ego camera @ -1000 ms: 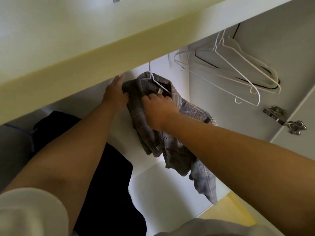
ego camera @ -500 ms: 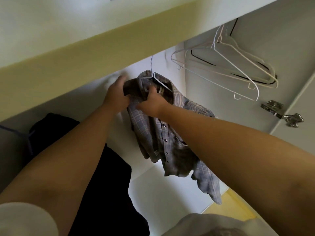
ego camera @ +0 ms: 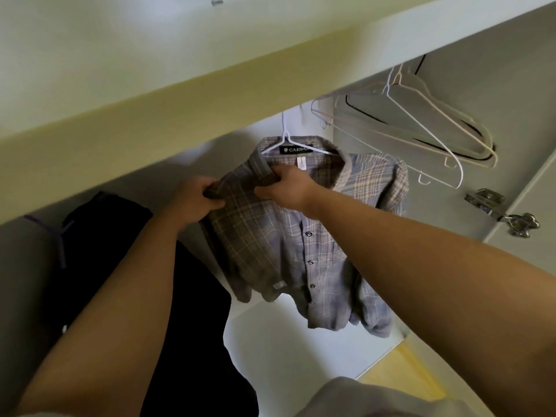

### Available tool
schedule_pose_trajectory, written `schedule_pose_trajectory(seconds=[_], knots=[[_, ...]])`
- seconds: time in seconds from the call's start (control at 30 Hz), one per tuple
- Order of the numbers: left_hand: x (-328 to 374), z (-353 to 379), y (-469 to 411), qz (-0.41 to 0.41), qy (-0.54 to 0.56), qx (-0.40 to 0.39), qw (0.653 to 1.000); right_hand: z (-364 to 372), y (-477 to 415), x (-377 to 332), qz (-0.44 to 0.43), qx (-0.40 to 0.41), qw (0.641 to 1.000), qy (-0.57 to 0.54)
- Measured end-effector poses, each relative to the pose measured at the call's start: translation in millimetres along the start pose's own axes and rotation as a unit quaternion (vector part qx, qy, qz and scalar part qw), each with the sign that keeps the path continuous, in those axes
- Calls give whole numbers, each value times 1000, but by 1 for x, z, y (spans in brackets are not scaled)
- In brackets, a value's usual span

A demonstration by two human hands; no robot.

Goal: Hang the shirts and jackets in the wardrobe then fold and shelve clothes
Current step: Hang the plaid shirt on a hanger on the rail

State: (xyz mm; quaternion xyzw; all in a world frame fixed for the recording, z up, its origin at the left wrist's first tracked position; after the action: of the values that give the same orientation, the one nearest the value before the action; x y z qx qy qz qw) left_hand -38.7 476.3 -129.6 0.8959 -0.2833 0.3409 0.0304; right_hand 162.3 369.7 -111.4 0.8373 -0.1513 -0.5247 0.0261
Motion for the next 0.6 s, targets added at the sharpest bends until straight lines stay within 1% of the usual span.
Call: schedule_pose_trajectory(seconds=[0.23,0.43,0.5,0.6], knots=[[-1,18,28,-9,103,-9,995,1,-1,-3,3,-11,995,94],[-9,17,49,-18,160,42,986,-2,-4,-2,9,-29,993,115],[-11,18,54,-16,143,35,989,-3,-5,0,14,-39,995,93],[-11,20,58,4,65,-14,998,-3,-4,-1,6,-36,998,45]])
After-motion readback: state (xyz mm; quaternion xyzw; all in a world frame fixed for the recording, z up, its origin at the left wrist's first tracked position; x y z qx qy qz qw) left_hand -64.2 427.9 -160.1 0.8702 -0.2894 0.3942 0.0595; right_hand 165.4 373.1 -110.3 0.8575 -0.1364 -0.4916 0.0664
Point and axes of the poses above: each hand's wrist, its own y-axis away from the middle knuckle, its own z-axis out of the palm, x = y × z, the point moved 5 cm from there along -y, towards the middle knuckle, and after that the axes turned 12 degrees about z, right-handed, at the moved point
